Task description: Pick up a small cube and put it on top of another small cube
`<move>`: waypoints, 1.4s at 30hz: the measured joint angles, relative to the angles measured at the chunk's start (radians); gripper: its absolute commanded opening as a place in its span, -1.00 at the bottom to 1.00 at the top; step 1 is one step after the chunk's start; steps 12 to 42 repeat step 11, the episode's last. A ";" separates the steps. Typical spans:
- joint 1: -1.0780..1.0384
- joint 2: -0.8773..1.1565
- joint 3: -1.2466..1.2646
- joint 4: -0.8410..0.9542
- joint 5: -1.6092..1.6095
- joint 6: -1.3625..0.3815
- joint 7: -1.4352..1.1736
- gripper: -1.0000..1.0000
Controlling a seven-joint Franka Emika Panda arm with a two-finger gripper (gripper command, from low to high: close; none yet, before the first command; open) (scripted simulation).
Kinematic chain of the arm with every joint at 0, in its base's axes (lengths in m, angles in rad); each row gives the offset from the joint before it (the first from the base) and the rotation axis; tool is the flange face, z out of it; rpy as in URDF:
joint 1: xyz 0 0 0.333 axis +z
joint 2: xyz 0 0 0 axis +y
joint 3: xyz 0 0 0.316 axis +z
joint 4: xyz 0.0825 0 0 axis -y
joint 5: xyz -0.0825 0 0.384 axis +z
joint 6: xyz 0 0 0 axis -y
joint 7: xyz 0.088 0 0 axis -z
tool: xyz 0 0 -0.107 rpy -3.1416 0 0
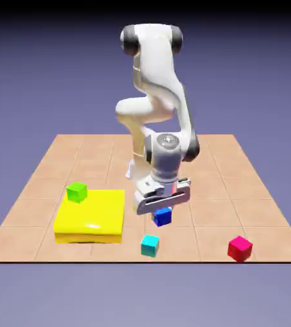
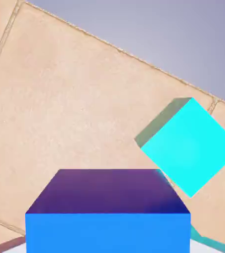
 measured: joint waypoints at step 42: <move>-0.082 0.172 0.042 0.063 0.012 0.106 0.088 1.00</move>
